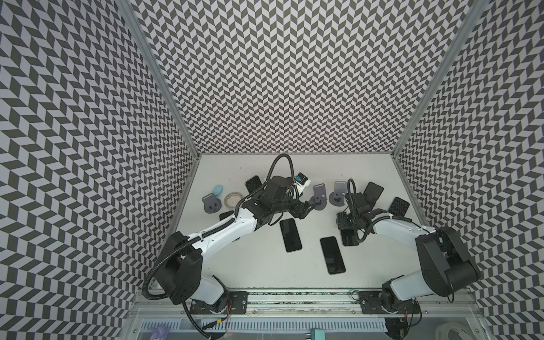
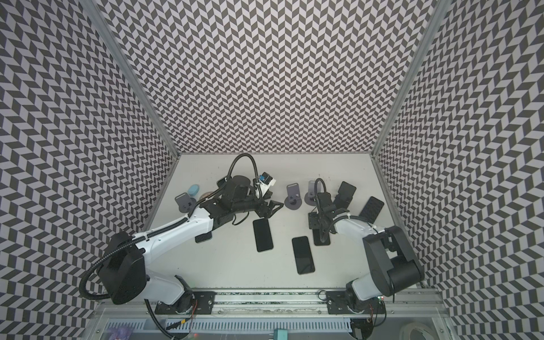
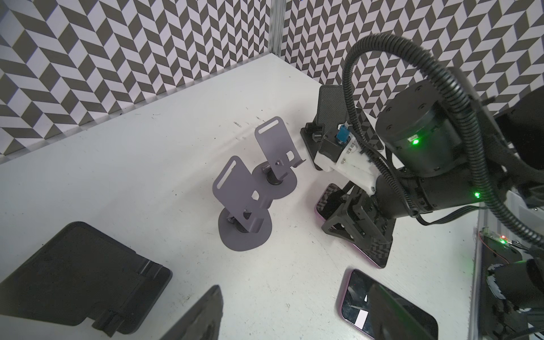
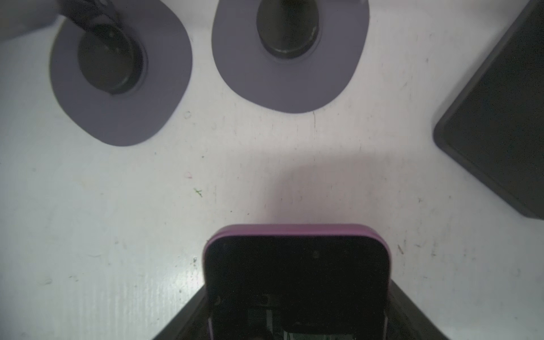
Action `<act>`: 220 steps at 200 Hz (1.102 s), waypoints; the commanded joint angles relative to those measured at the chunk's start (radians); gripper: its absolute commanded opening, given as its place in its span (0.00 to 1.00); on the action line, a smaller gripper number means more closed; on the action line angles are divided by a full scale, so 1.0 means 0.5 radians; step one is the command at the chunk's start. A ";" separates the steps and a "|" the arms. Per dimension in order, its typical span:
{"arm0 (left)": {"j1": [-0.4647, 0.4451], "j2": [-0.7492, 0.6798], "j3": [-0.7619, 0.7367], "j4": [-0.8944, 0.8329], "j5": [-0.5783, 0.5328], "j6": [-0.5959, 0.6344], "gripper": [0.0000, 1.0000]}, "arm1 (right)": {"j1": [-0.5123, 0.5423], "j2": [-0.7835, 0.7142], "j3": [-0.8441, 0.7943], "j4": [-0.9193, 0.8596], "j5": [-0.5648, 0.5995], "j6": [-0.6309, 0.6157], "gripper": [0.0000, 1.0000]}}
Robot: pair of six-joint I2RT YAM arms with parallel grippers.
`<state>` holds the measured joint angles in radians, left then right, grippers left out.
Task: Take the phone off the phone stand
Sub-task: 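Lower the purple-framed phone flat onto the table with the right gripper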
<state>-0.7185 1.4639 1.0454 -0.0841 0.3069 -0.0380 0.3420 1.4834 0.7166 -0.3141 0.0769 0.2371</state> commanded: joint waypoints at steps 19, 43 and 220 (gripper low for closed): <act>-0.002 -0.020 0.045 -0.015 -0.005 0.030 0.78 | -0.013 -0.089 0.031 0.038 -0.055 0.017 0.62; -0.002 -0.018 0.045 -0.014 -0.003 0.028 0.78 | -0.010 -0.101 0.027 0.034 -0.065 0.017 0.61; -0.003 -0.019 0.048 -0.023 0.004 0.026 0.78 | -0.013 0.098 0.020 0.058 0.027 0.010 0.72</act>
<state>-0.7185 1.4639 1.0454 -0.0845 0.3073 -0.0383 0.3408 1.5200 0.7170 -0.3141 0.0681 0.2359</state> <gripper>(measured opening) 0.785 0.727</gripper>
